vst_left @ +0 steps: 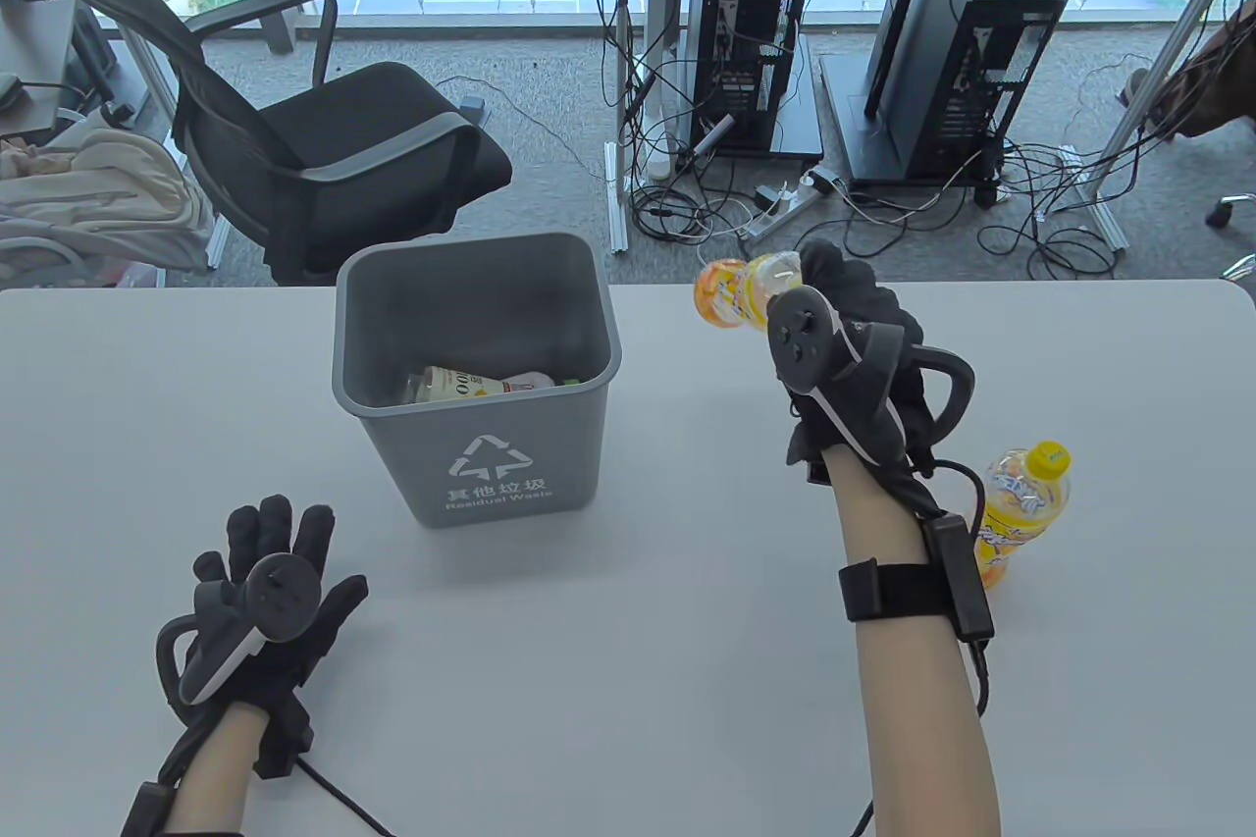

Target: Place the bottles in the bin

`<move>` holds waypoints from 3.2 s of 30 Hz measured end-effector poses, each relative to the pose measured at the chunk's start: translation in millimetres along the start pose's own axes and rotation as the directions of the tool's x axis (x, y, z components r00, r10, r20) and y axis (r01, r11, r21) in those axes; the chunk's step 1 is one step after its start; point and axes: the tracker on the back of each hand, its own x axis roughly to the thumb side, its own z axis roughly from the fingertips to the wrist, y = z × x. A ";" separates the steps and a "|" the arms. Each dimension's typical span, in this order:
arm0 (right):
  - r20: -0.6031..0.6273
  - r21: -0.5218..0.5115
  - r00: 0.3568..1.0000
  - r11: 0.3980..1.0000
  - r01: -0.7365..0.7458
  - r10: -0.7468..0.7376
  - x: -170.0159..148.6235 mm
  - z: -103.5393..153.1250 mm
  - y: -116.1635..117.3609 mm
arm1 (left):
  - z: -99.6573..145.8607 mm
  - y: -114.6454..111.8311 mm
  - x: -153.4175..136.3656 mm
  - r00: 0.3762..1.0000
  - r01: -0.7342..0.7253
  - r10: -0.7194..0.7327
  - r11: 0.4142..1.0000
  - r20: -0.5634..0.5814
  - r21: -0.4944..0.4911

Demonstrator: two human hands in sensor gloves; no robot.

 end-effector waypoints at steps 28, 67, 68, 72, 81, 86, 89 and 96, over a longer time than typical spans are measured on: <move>0.266 0.215 0.961 0.977 0.010 -0.068 86.0 36.2 42.1 | 0.5 1.9 -4.8 0.999 -0.028 0.028 1.000 -0.020 0.001; -0.188 0.561 0.873 0.778 -0.281 0.450 -202.7 55.4 79.4 | -0.6 -0.5 -1.9 0.999 0.009 -0.010 1.000 -0.032 -0.024; -0.188 0.547 0.873 0.786 -0.289 0.451 -200.3 56.5 79.6 | -0.6 -0.3 -2.0 0.999 0.007 -0.008 1.000 -0.033 -0.023; -0.122 0.492 0.875 0.794 -0.357 0.468 -178.0 59.3 82.5 | -0.4 1.0 -3.7 0.999 -0.010 0.010 1.000 -0.037 -0.016; -0.054 0.251 0.970 0.944 -0.215 0.235 -90.0 35.2 48.3 | 0.0 2.9 -5.8 0.999 -0.031 0.031 0.999 -0.036 -0.008; -0.003 0.019 1.000 1.000 0.011 -0.011 -21.8 19.7 2.4 | 0.0 3.0 -6.8 0.999 -0.039 0.039 0.999 -0.033 -0.002; 0.042 -0.079 0.993 0.990 0.117 -0.114 16.7 15.4 -21.7 | -0.3 2.5 -7.2 0.999 -0.039 0.039 0.999 -0.031 0.000; 0.200 -0.105 0.937 0.944 0.312 -0.287 98.2 20.4 -49.1 | -0.5 2.5 -7.8 0.999 -0.042 0.042 0.999 -0.027 0.001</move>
